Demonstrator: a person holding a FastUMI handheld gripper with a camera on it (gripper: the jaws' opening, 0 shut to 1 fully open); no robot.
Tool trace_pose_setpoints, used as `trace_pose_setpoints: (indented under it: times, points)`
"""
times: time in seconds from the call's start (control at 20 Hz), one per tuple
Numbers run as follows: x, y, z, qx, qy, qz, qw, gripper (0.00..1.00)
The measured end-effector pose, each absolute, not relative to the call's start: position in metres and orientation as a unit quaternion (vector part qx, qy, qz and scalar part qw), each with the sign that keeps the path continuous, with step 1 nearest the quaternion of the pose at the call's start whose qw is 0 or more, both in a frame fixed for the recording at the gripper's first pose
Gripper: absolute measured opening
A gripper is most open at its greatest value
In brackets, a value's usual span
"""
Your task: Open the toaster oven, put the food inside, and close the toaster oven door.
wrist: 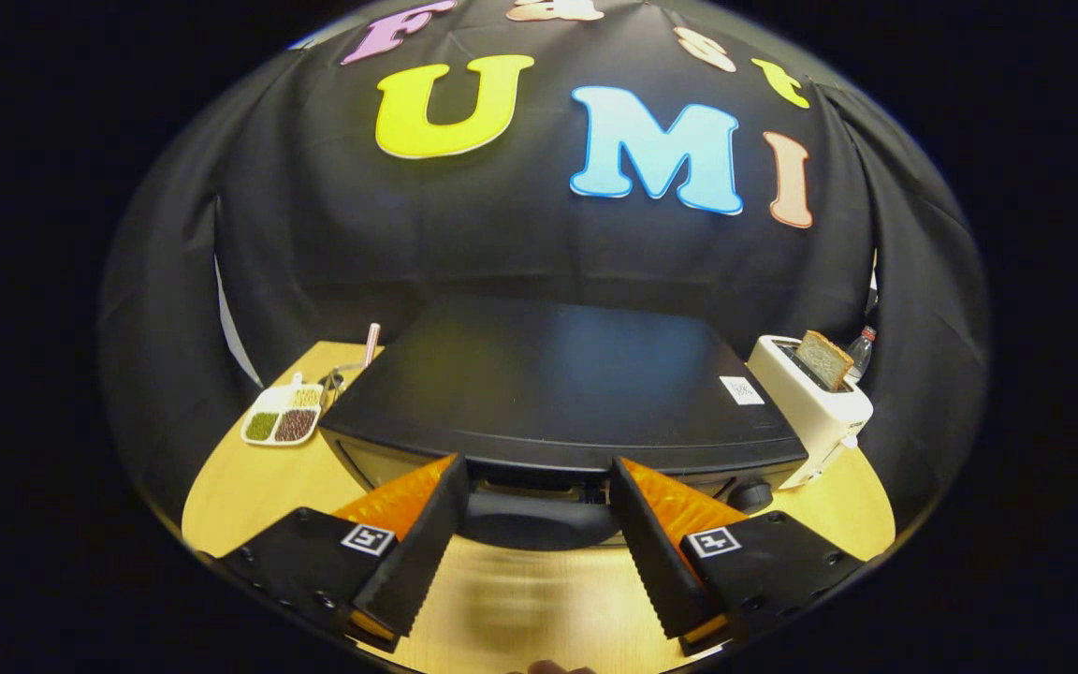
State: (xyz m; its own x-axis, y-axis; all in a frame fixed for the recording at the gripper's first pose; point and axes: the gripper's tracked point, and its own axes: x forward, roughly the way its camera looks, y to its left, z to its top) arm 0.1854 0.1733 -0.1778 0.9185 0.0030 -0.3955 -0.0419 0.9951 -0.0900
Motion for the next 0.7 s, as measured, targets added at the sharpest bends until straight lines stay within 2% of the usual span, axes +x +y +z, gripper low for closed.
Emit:
trace_pose_setpoints:
  times: [0.7]
  points:
    - [0.165,0.173,-0.189,-0.031,0.248,0.034,0.968,0.96]
